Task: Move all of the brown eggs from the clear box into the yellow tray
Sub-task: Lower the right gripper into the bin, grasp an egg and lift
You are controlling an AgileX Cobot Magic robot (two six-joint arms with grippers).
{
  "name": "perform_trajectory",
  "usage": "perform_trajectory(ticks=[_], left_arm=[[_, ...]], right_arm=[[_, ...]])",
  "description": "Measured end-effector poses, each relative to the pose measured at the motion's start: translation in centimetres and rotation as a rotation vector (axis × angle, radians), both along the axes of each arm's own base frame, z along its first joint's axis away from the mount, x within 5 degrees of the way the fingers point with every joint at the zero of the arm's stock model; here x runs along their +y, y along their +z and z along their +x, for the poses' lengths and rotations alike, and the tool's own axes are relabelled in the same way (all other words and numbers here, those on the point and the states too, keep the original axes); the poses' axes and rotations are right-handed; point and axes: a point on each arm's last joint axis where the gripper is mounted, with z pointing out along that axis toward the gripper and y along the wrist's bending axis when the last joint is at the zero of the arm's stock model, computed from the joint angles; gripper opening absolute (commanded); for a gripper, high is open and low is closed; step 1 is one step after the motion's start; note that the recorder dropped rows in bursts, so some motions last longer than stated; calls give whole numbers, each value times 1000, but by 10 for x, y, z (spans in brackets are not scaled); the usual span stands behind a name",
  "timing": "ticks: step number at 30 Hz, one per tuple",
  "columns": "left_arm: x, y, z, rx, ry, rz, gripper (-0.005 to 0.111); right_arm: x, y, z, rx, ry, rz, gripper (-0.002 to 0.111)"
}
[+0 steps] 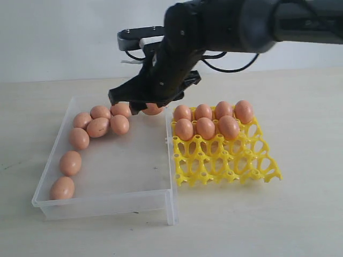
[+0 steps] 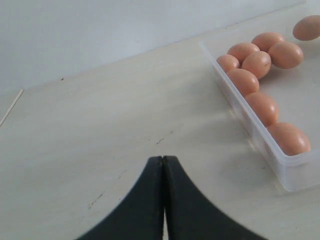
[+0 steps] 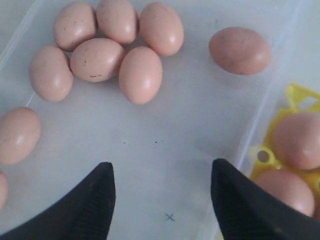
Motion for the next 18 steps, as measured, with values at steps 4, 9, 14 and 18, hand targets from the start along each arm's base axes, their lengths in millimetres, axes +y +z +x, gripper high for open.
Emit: perform_trajectory(ticks=[4, 9, 14, 18], left_arm=[[0, 0, 0, 0, 0, 0, 0], [0, 0, 0, 0, 0, 0, 0], [0, 0, 0, 0, 0, 0, 0], [0, 0, 0, 0, 0, 0, 0]], right_arm=[[26, -6, 23, 142, -16, -8, 55], [49, -23, 44, 220, 0, -12, 55], [62, -32, 61, 165, 5, 28, 54], [63, -54, 68, 152, 8, -9, 54]])
